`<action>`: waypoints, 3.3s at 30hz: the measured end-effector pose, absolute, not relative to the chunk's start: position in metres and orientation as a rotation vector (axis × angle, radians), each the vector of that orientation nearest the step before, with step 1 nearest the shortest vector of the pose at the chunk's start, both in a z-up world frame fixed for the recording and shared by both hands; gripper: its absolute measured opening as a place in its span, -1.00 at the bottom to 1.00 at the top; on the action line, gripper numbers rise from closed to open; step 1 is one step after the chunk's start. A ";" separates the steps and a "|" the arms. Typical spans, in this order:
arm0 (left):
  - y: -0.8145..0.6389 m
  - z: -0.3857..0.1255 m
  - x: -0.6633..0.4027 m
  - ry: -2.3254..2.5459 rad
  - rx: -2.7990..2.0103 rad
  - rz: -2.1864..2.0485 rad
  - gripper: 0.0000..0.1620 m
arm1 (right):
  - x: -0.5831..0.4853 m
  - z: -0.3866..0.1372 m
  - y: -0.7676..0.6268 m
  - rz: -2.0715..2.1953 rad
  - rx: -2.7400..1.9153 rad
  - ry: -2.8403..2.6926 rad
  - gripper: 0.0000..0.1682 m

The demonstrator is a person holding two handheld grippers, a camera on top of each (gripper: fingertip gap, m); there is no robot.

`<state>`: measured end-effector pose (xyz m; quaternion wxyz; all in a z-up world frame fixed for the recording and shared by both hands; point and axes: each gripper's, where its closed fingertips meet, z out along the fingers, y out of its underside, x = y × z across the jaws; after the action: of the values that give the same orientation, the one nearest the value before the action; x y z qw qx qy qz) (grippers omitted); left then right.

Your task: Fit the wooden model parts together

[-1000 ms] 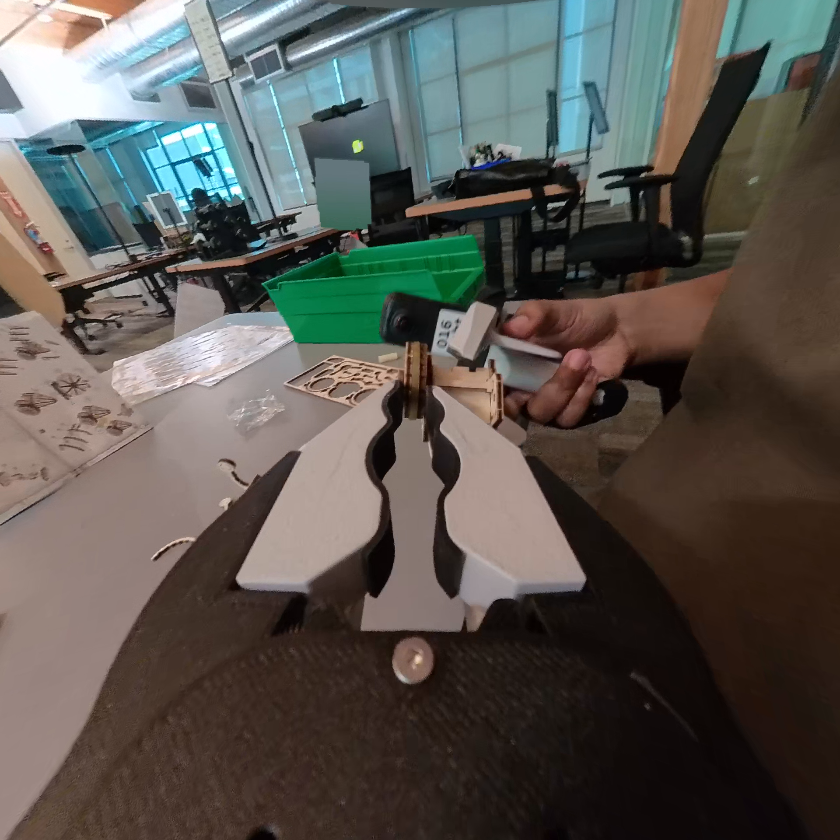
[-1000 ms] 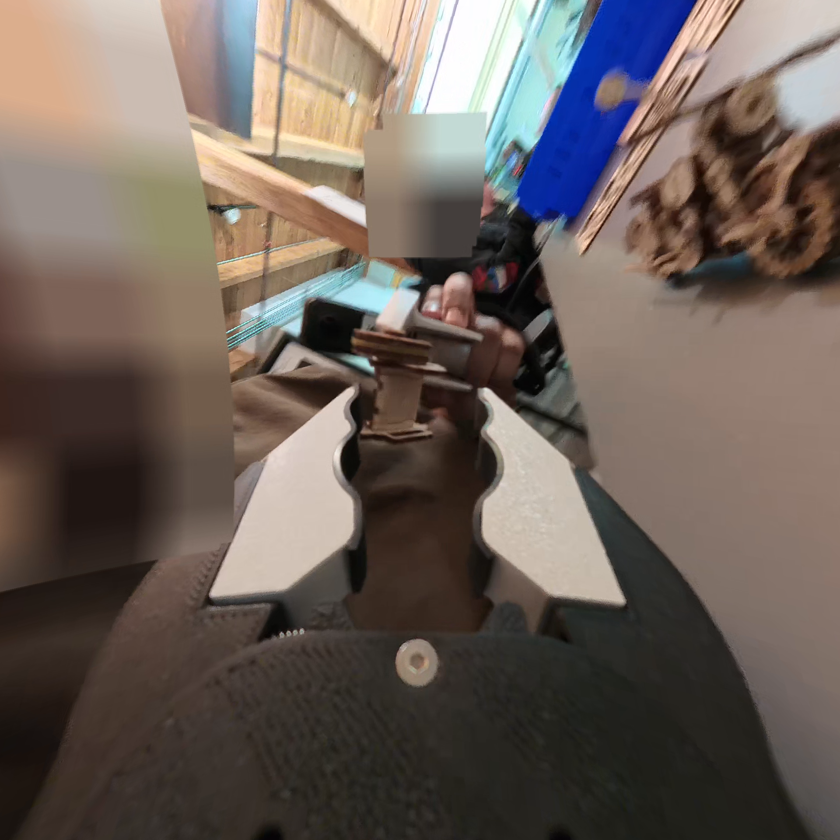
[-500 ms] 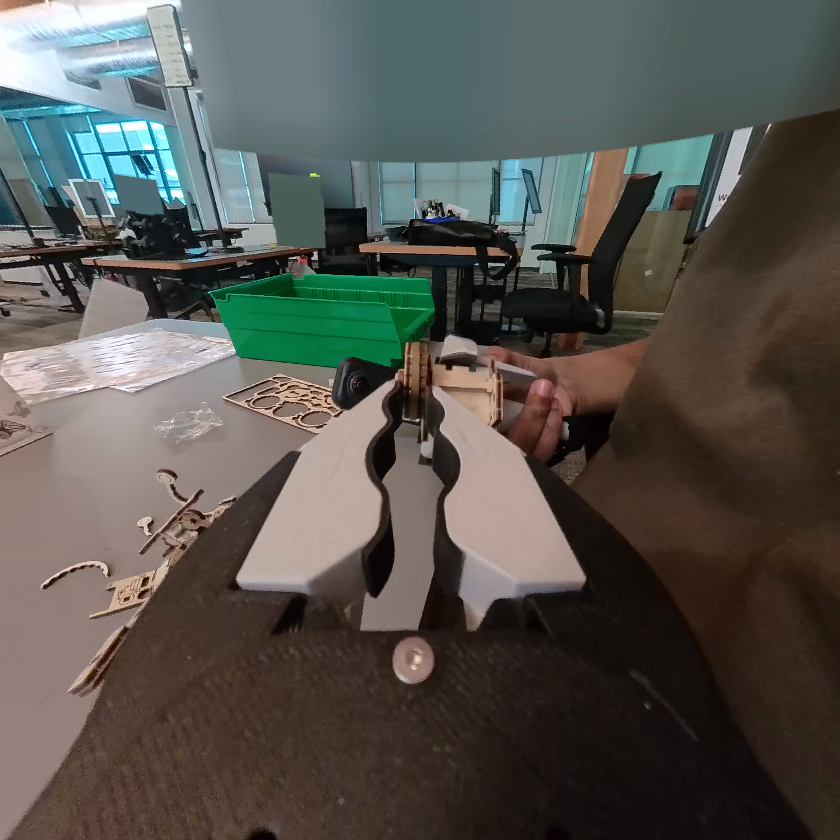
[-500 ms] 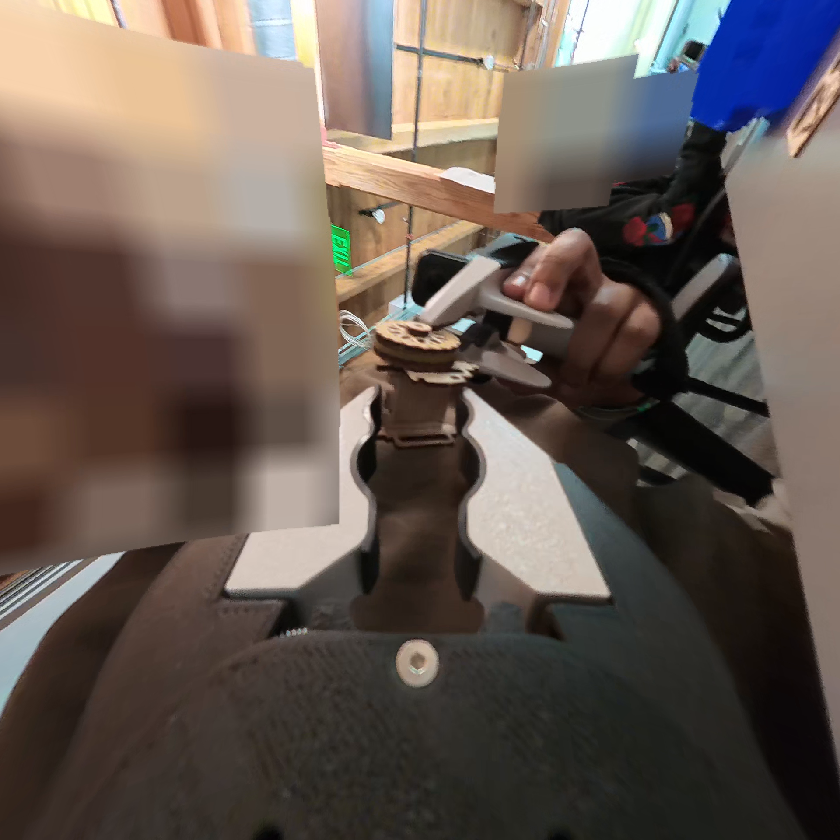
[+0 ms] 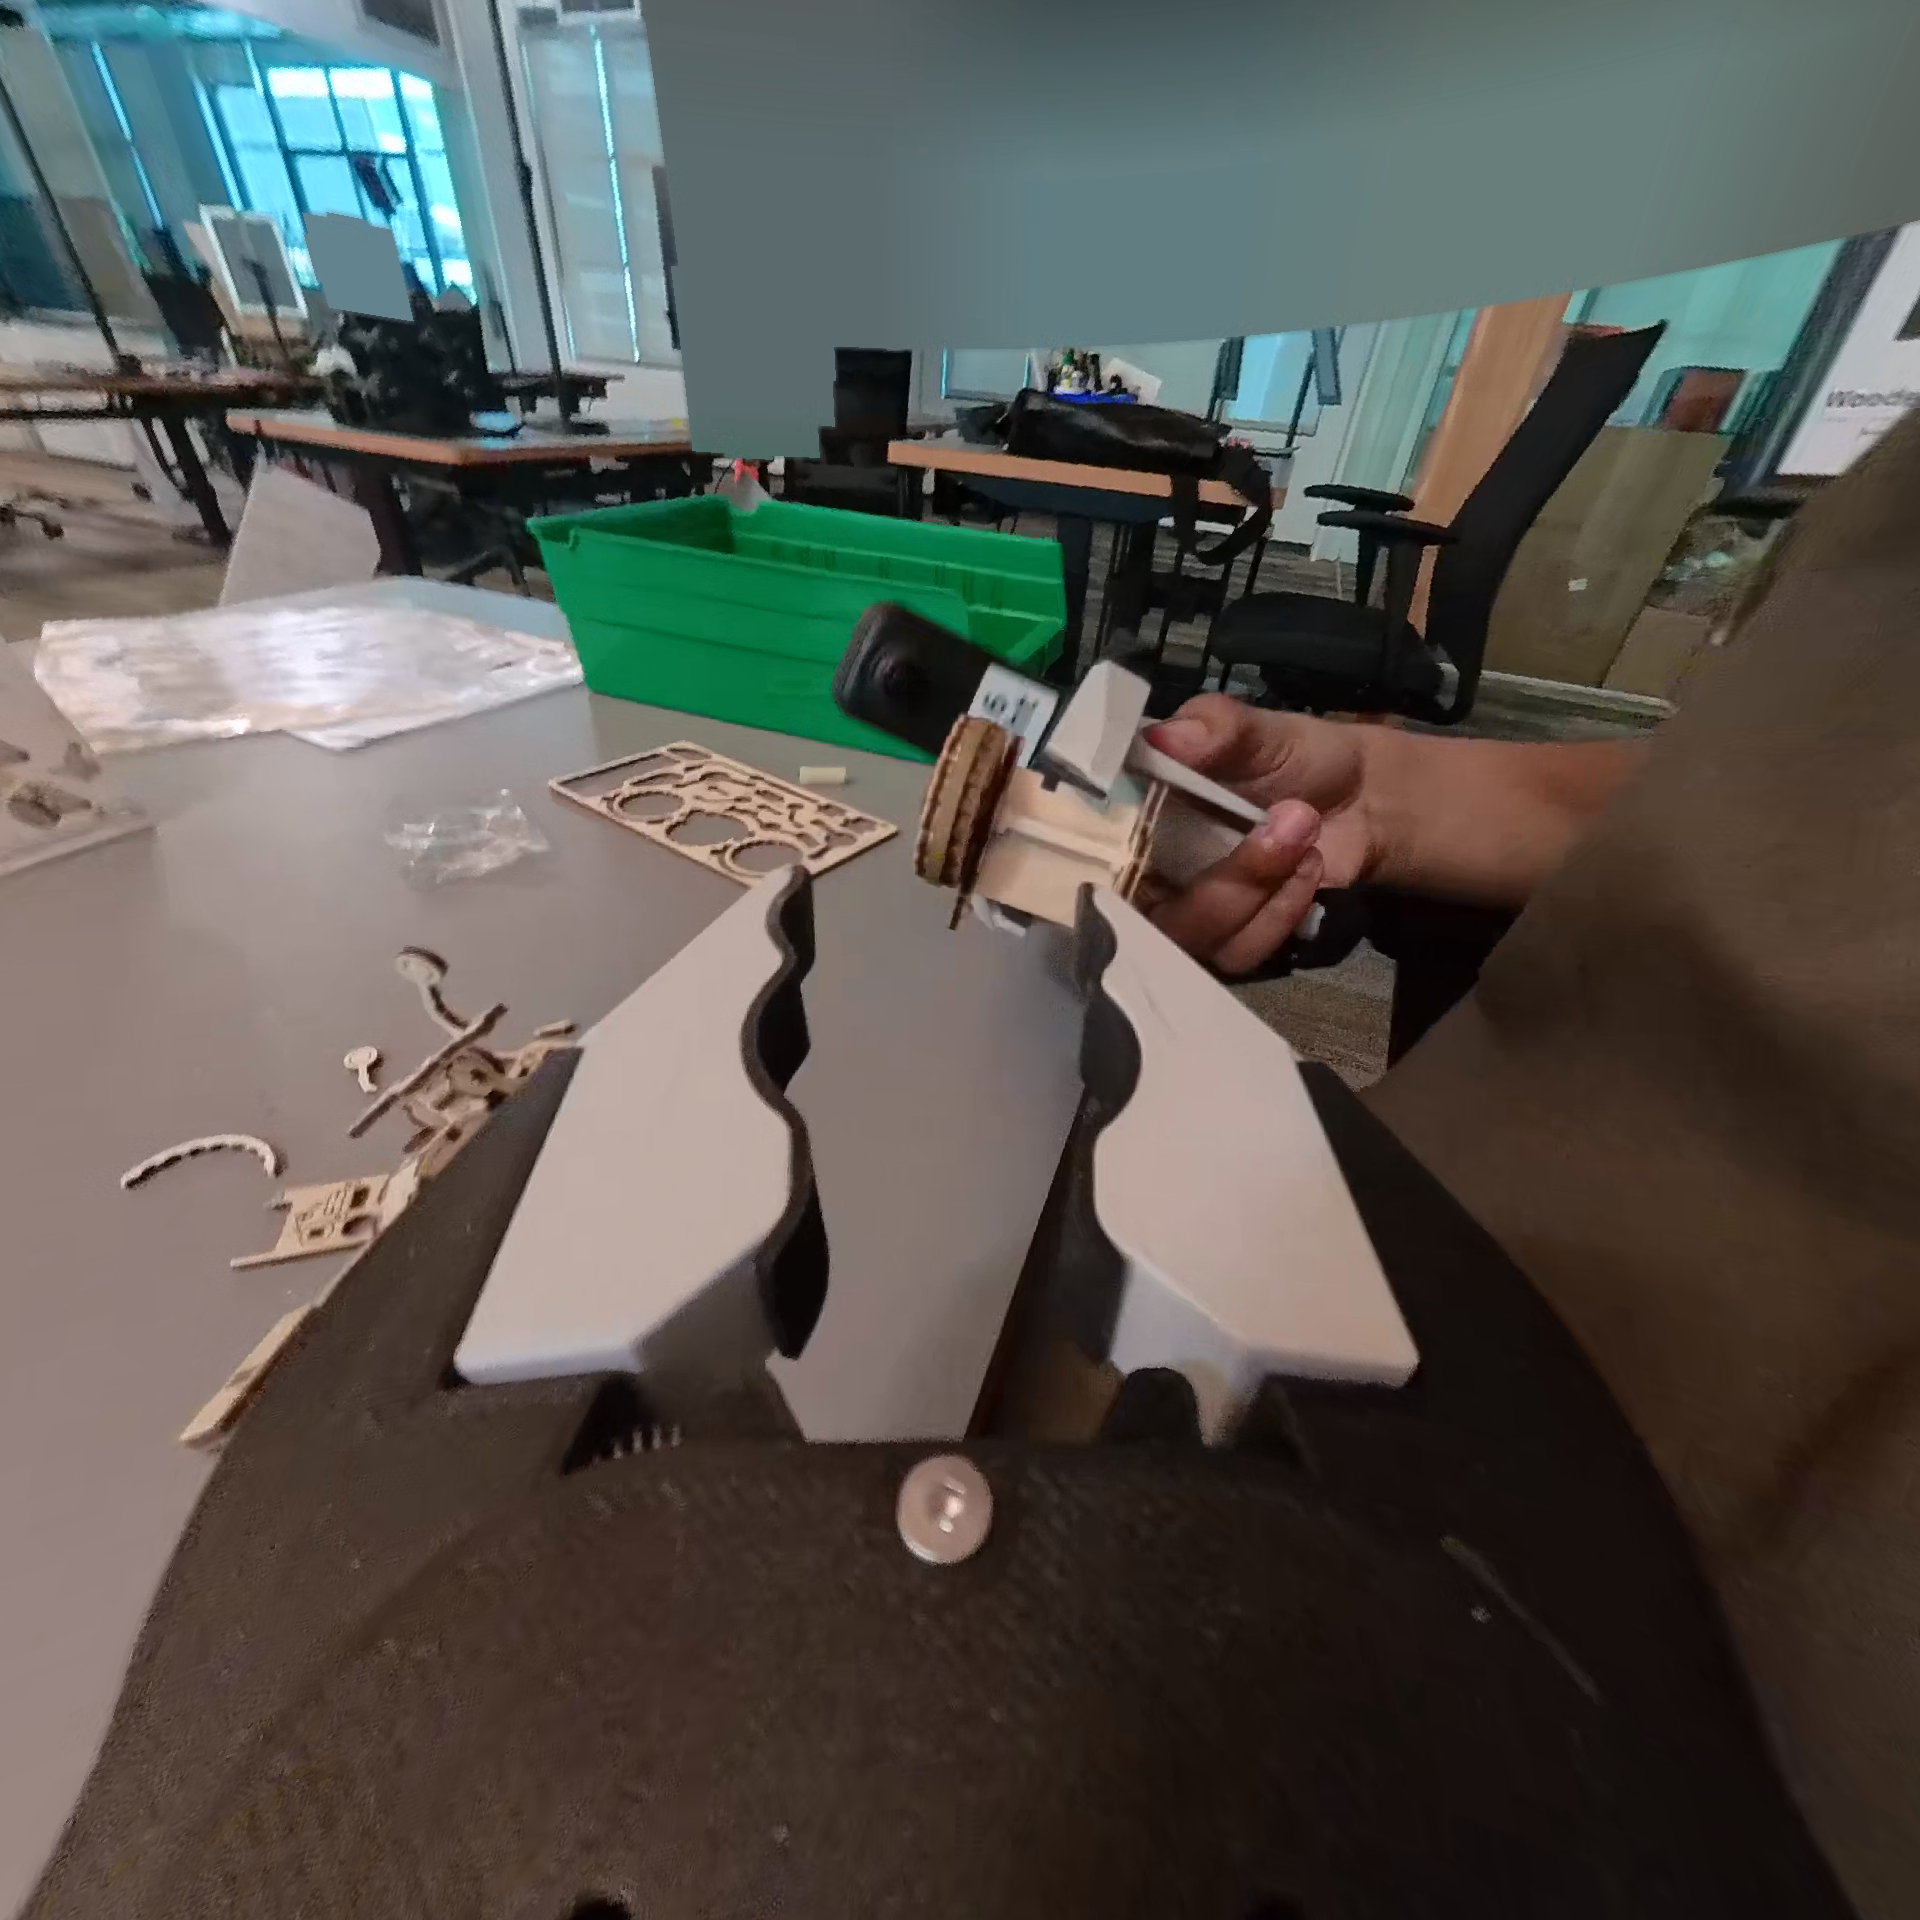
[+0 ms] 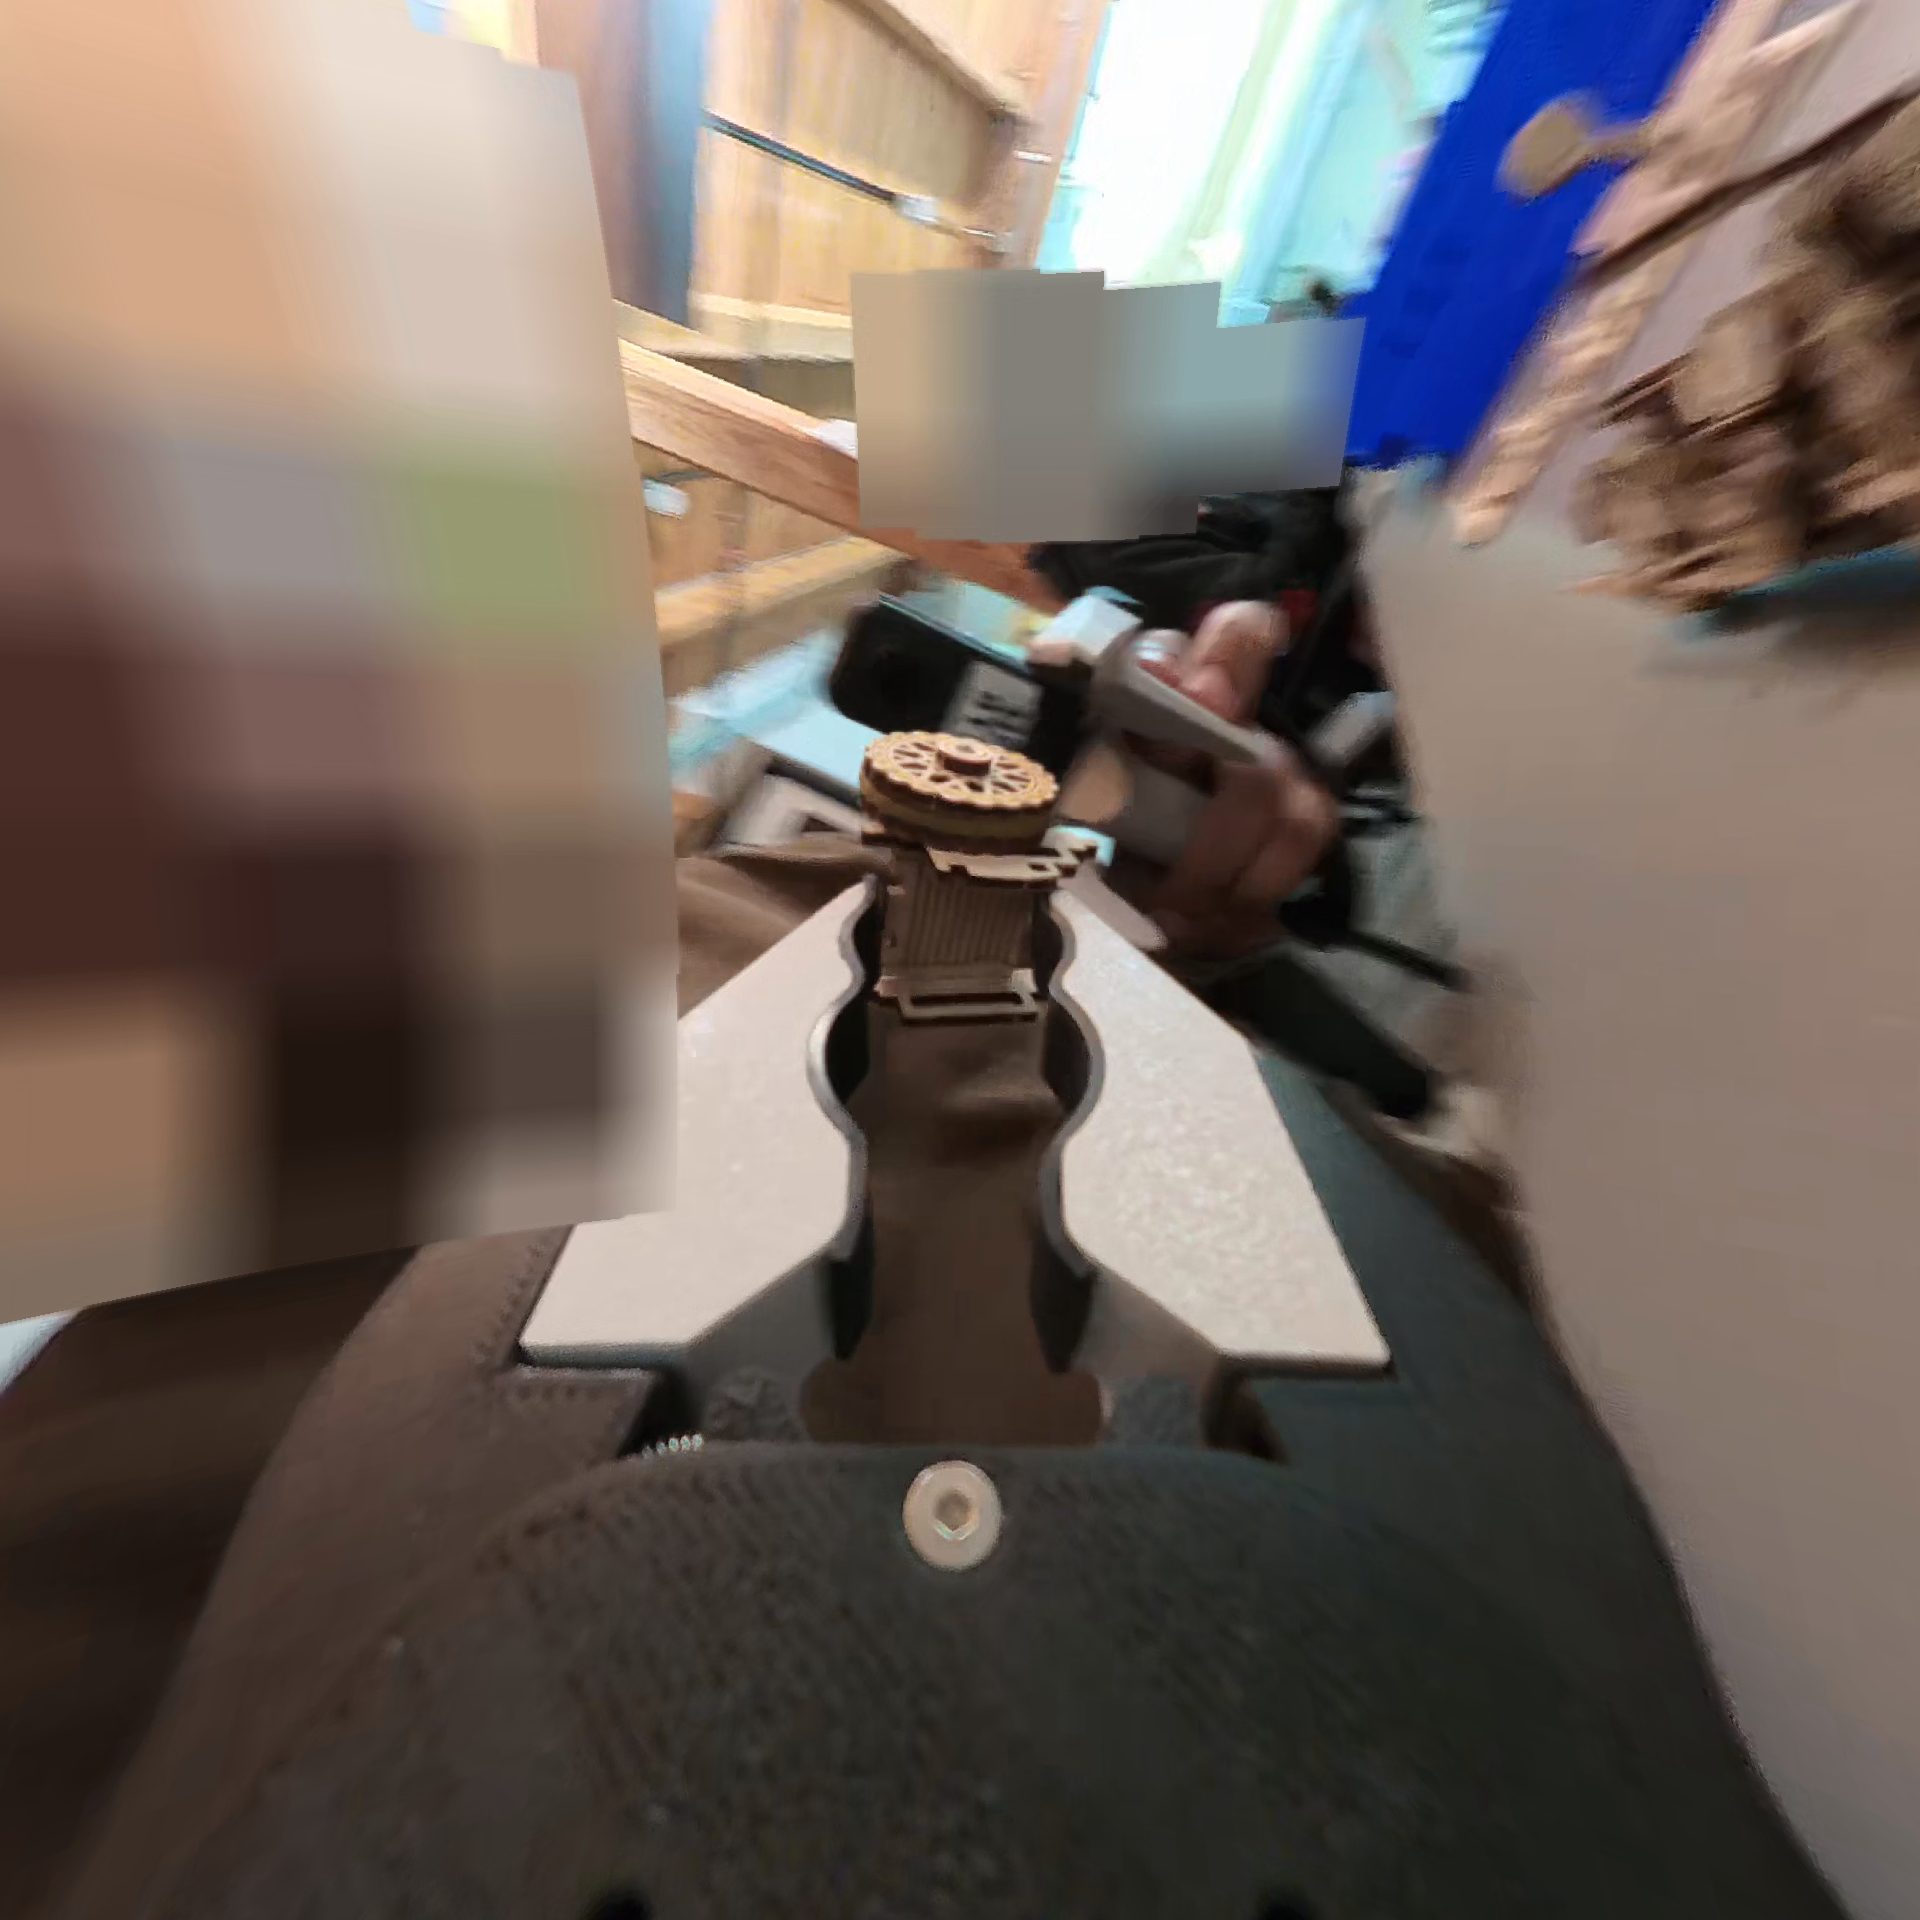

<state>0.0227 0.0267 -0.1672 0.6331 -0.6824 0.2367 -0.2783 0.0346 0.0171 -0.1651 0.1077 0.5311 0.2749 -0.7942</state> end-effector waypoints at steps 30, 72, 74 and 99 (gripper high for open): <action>0.040 -0.186 0.011 0.476 -1.680 -0.663 -0.39 | 0.090 -0.238 0.149 -0.999 3.055 2.069 -0.42; 0.054 -0.145 -0.127 0.094 -1.520 -0.193 -1.00 | 0.098 -0.187 0.193 -1.637 3.453 1.820 -1.00; 0.062 -0.162 -0.153 0.039 -1.619 -0.108 -1.00 | 0.101 -0.191 0.200 -1.524 3.548 1.746 -1.00; 0.073 -0.218 -0.191 -0.243 -1.867 -0.279 -1.00 | 0.100 -0.216 0.220 -1.560 3.453 1.379 -1.00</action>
<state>-0.1909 0.0734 -0.2176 0.5803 -0.7989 -0.1040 -0.1194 0.0999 0.2195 -0.2158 -0.4309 0.7728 0.3085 -0.3492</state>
